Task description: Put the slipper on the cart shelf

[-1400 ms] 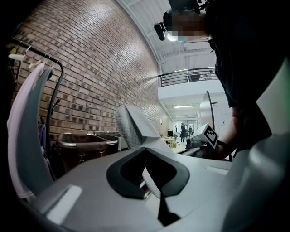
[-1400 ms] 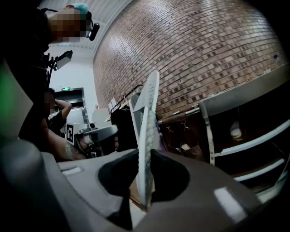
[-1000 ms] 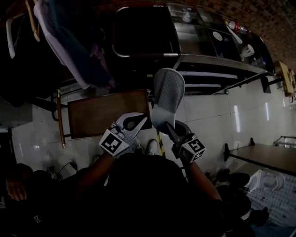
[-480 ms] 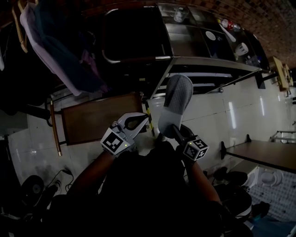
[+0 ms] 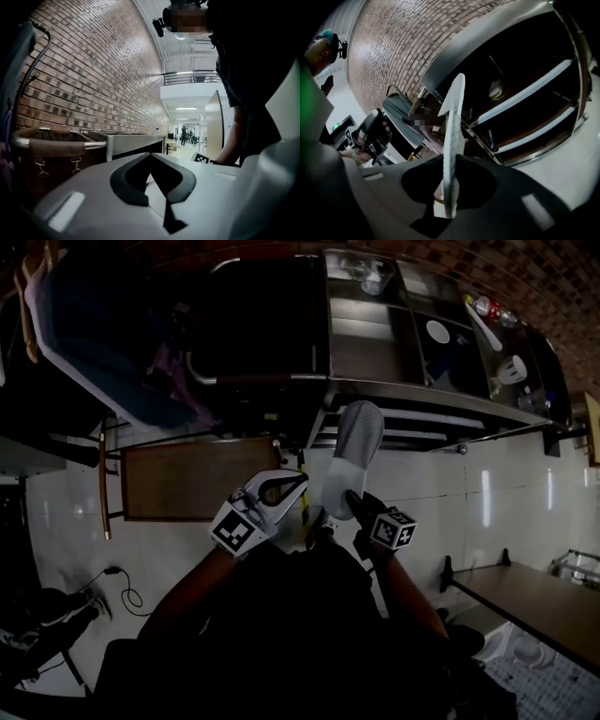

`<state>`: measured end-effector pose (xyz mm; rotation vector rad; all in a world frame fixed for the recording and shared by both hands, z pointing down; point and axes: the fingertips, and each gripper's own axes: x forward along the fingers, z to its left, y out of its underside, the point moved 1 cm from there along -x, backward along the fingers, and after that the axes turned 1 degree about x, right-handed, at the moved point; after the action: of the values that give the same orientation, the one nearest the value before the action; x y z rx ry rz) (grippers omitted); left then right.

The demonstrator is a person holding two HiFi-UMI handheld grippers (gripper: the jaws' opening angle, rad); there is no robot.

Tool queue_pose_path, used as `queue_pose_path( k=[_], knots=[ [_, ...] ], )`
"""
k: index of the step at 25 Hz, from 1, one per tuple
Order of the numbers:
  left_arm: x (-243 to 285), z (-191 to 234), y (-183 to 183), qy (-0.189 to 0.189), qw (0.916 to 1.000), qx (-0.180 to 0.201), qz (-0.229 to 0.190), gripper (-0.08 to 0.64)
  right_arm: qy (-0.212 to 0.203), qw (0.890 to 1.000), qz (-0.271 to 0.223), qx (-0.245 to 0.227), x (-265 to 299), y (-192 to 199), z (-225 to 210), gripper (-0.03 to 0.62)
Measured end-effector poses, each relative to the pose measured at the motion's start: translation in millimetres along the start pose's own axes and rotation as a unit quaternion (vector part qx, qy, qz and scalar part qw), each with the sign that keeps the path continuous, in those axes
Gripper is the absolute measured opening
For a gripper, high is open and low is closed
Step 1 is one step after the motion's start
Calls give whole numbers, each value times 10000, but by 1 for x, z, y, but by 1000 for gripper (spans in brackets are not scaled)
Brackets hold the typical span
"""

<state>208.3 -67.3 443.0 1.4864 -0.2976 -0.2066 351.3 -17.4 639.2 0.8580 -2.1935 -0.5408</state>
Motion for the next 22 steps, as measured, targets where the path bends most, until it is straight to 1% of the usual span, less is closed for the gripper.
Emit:
queue_pose_path(
  k=[5,8,11,16,20,22],
  knots=[
    [52,0,2,-394,9989,-25,245,3,-435,9981,333,273,28,-36,-55,64],
    [74,2,-2,-612,9977,27,307,3,-525,9969,444,382,51,-64,-85,64],
    [86,4,-2,-765,9963,71,389,3,-560,9961,535,430,79,-89,-106,64],
    [94,13,2,-846,9953,-45,465,3,-508,9963,552,423,121,-125,-125,65],
    [96,22,1,-784,9957,23,491,3,-402,9967,538,453,147,-141,-135,65],
    [95,27,1,-809,9955,2,491,3,-390,9968,546,438,157,-147,-137,66]
  ],
)
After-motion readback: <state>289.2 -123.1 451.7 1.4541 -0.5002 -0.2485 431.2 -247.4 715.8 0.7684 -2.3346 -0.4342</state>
